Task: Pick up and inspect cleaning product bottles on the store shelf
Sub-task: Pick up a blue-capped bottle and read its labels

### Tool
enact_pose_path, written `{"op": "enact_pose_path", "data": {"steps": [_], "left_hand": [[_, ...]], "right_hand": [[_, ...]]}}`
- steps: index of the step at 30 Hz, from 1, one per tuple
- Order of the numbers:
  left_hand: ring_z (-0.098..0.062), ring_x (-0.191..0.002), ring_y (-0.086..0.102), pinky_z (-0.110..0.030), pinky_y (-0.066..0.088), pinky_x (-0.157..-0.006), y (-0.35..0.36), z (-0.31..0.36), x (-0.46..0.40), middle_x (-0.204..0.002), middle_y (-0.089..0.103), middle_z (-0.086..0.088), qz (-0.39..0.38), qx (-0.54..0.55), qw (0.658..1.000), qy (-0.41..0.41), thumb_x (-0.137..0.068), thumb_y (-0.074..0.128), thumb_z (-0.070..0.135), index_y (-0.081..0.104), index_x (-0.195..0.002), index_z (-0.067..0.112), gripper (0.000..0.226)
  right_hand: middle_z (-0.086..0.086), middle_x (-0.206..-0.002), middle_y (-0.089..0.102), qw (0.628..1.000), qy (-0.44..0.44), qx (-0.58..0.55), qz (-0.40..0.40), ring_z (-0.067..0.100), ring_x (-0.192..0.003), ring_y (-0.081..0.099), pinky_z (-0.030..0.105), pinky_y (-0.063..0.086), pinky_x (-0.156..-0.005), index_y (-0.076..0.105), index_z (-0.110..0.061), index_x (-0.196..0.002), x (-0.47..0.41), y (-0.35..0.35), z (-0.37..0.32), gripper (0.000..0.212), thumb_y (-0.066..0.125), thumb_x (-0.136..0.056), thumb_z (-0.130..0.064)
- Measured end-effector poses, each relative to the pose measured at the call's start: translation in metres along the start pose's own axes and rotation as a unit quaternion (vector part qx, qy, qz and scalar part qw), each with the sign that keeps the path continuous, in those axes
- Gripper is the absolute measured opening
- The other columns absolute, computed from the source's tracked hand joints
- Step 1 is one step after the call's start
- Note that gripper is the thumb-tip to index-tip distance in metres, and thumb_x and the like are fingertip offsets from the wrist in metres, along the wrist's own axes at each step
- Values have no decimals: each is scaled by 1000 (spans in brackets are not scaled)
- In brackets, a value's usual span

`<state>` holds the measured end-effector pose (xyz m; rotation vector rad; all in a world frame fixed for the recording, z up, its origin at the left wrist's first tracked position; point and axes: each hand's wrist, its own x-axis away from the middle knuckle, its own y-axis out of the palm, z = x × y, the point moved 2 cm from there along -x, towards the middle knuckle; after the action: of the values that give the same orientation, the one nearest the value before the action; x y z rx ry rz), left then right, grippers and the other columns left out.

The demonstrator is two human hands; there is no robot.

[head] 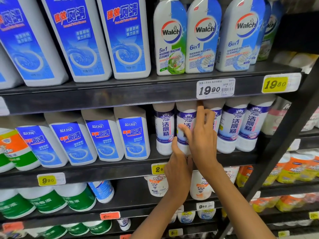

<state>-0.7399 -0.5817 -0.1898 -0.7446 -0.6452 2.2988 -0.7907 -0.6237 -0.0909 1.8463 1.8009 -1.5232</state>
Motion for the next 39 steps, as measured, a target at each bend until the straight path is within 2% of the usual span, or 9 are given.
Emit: {"op": "enact_pose_path", "data": {"steps": [6,10,15,20,23,27,31,36,39], "left_hand": [[-17,-88,64,-14,46,-66,-22,3,6,-104,64,-6,80,74,994,22,-90,61,29,40,-132,14,49],[-22,-114,50,-33,50,-89,-47,9,-11,-125,49,-15,206,95,973,39,-91,61,21,44,-129,4,45],[-23,-129,45,-31,47,-98,-48,15,-33,-147,35,-16,93,135,986,-12,-94,54,28,11,-148,5,73],[-20,-121,52,-32,51,-95,-49,3,-42,-137,48,-11,77,170,981,-60,-90,62,23,27,-144,10,65],[-18,-115,56,-13,49,-83,-54,2,-31,-129,56,-8,108,194,974,-46,-87,66,21,40,-137,10,58],[-15,-105,63,-20,53,-84,-67,3,-1,-119,64,-5,131,234,963,7,-83,71,20,51,-129,8,51],[-3,-95,67,-14,54,-77,-88,-6,32,-108,67,5,97,284,954,-6,-78,75,15,58,-123,13,48],[-6,-90,70,-16,54,-72,-106,-16,67,-98,74,8,-13,392,920,-17,-74,70,24,64,-109,19,36],[-13,-95,69,-24,56,-79,-108,-18,85,-106,73,-1,-42,446,891,-76,-75,64,36,61,-116,20,44]], "right_hand": [[26,-121,49,999,-30,-26,18,29,-77,61,30,51,-48,42,3,-134,9,2,5,63,73,-81,-14],[24,-119,50,997,-43,-45,54,17,-88,54,25,48,-50,41,-4,-135,19,-1,8,64,74,-80,-14],[20,-110,58,993,-96,9,71,17,-65,58,19,44,-41,44,-12,-124,33,-5,6,56,77,-79,-13],[16,-116,54,996,-76,-23,42,15,-84,57,24,50,-47,51,-9,-126,37,-12,11,48,71,-83,-13],[14,-116,54,995,-44,-87,3,18,-87,58,28,53,-58,53,-5,-124,38,-14,12,41,67,-87,-17],[10,-113,57,977,-46,-206,-32,9,-94,54,11,46,-80,54,-4,-121,37,-16,2,36,65,-88,-14],[1,-123,57,907,52,-392,-144,8,-111,58,19,48,-91,44,-16,-130,33,-15,-13,46,63,-88,-19],[15,-111,66,741,253,-556,-280,20,-86,68,36,58,-75,51,-24,-118,34,-4,-37,37,64,-83,-28],[10,-98,70,708,250,-586,-304,18,-79,70,34,58,-68,54,-23,-113,40,-2,-46,55,72,-62,-37]]}}
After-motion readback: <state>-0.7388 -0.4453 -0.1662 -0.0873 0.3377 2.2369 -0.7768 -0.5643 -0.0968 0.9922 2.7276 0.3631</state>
